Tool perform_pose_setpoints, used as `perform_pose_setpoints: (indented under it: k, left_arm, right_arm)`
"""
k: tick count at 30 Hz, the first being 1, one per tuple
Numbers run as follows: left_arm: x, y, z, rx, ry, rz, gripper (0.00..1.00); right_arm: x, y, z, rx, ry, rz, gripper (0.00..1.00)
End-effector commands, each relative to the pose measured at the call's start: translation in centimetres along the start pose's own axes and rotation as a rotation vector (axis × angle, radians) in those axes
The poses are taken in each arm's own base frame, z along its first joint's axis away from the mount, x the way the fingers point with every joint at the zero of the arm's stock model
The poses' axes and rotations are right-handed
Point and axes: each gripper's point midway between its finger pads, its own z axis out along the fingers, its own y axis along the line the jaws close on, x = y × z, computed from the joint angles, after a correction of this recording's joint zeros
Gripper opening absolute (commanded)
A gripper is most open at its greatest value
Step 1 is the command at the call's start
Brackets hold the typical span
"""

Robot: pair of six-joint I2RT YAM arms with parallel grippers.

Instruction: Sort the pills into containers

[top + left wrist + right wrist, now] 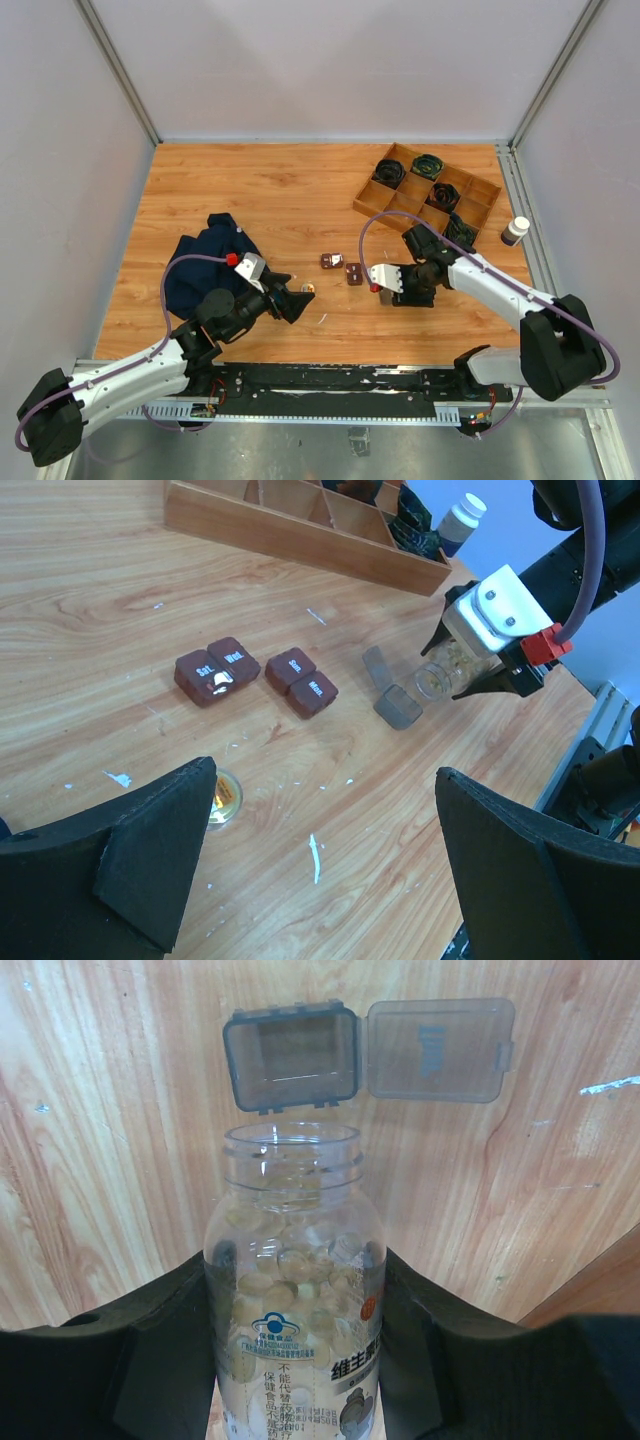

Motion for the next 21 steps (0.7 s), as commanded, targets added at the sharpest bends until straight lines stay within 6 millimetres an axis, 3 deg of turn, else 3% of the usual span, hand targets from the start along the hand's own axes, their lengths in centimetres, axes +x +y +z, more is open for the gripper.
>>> perform_pose_setpoints:
  k: [1,2,4,7,9,12,14,17,19,21]
  left_arm:
    - [0.1,0.2,-0.1,-0.001,-0.005,-0.001,0.95]
    - [0.1,0.1,-0.2,0.0,-0.006,-0.004,0.95]
    - [0.1,0.1,-0.2,0.002,-0.008,-0.004,0.95]
    - [0.1,0.2,-0.2,-0.001,-0.007,-0.005,0.95]
    - [0.1,0.2,-0.2,0.0,-0.007,-0.002,0.95]
    - [0.0,0.2,-0.2,-0.003,-0.008,-0.001,0.95]
    - [0.0,0.1,-0.1,0.001,-0.008,-0.002,0.95]
    - [0.0,0.2,-0.1,-0.003,-0.007,0.0,0.95]
    - [0.0,0.1,-0.1,0.0,-0.005,0.001,0.95]
    - [0.0,0.2,-0.1,-0.003,-0.006,0.002,0.95]
  right_arm:
    - [-0.2,-0.6,-0.2,0.057,0.009,-0.009,0.0]
    - [0.1,-1.1,-0.3,0.077,0.026,-0.002,0.01]
    - [-1.1,1.0,-0.4,-0.044,-0.041,-0.012,0.01]
    - [0.0,-0.9,-0.3,0.064,0.022,0.004,0.01]
    - [-1.6,1.4,-0.6,-0.067,-0.06,-0.009,0.01]
    - [0.1,-1.2,-0.2,0.081,0.027,-0.002,0.01]
    - [-1.2,1.0,-0.4,-0.055,-0.044,0.002,0.01]
    - [0.2,-1.4,-0.3,0.099,0.028,0.007,0.01]
    - [-1.3,0.6,-0.6,-0.031,-0.05,0.007,0.01]
    - [-0.3,-0.7,-0.3,0.064,0.004,0.006,0.01]
